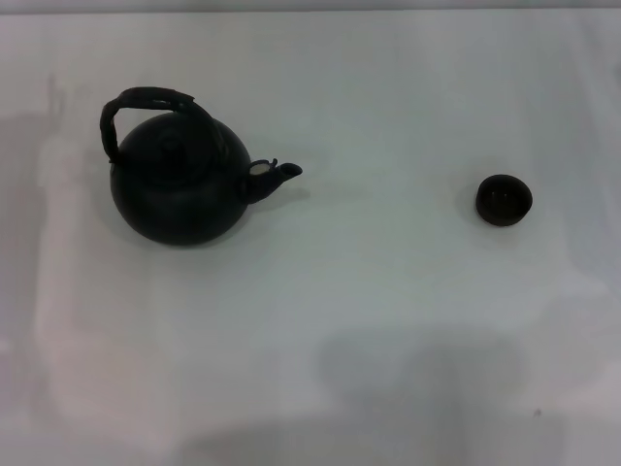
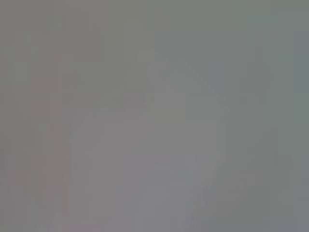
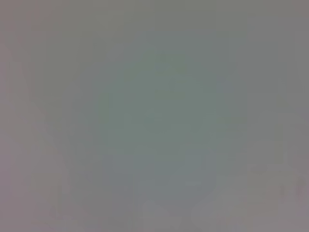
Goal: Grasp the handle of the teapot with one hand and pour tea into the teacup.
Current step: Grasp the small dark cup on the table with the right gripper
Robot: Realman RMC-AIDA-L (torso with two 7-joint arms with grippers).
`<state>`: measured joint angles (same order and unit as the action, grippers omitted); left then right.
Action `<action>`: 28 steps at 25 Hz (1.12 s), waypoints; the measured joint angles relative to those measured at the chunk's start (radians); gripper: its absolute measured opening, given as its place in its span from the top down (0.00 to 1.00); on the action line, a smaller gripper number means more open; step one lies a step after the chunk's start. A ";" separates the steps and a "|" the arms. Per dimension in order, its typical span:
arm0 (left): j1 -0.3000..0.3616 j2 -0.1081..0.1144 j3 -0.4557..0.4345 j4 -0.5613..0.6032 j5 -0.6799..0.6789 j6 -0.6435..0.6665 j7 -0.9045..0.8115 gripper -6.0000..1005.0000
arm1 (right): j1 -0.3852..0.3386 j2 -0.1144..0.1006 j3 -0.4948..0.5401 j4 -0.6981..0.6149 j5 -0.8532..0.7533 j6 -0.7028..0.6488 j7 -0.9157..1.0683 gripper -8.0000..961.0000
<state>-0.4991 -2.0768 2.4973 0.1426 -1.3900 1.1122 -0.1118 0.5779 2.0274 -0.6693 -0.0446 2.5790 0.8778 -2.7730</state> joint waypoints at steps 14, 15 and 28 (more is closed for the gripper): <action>0.154 -0.002 0.000 0.047 0.103 0.082 -0.085 0.23 | -0.045 0.001 -0.018 0.107 -0.011 0.183 0.006 0.18; 0.161 -0.002 0.000 0.047 0.120 0.085 -0.094 0.23 | -0.051 0.001 -0.018 0.123 -0.017 0.214 0.008 0.18; 0.219 0.000 0.000 0.046 0.212 0.128 -0.169 0.23 | -0.093 -0.001 -0.019 0.143 -0.060 0.290 0.083 0.18</action>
<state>-0.2800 -2.0764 2.4973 0.1883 -1.1784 1.2398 -0.2808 0.4848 2.0261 -0.6881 0.0979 2.5188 1.1682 -2.6904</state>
